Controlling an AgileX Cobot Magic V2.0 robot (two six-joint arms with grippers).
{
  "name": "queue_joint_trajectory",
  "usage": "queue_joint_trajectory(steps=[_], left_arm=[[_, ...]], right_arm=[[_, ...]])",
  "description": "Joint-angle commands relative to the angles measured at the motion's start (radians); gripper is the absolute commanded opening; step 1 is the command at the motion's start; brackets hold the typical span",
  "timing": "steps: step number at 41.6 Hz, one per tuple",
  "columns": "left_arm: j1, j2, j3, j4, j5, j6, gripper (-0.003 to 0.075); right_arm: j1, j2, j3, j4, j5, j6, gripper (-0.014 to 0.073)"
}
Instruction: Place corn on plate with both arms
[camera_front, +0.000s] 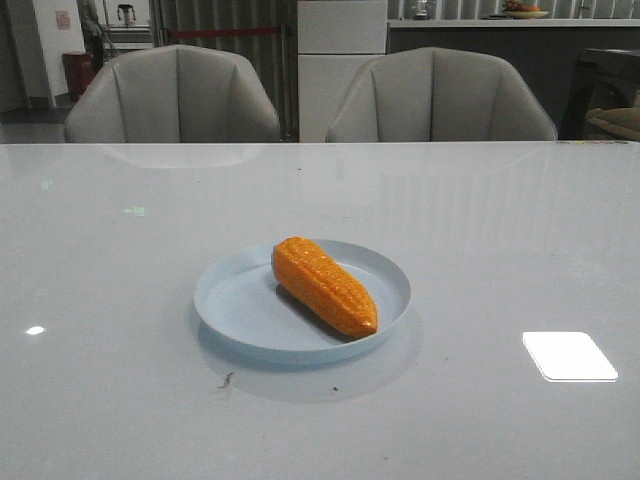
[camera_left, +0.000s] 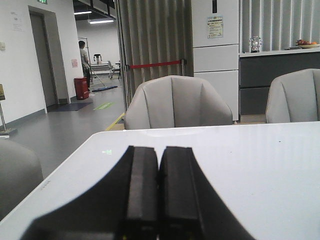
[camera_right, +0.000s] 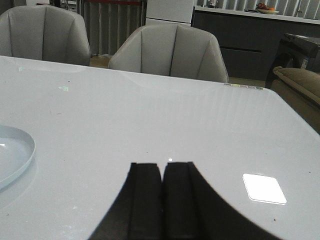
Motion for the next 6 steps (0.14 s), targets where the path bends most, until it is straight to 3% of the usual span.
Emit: queue_joint_trajectory(steps=[1, 6], left_arm=[[0.000, -0.018, 0.037, -0.008, -0.079, -0.001, 0.0089], [0.000, -0.018, 0.037, -0.008, -0.079, -0.001, 0.0089]], right_arm=[[0.002, -0.021, -0.021, 0.004, -0.084, -0.004, 0.0052], [0.002, -0.021, -0.021, 0.004, -0.084, -0.004, 0.0052]])
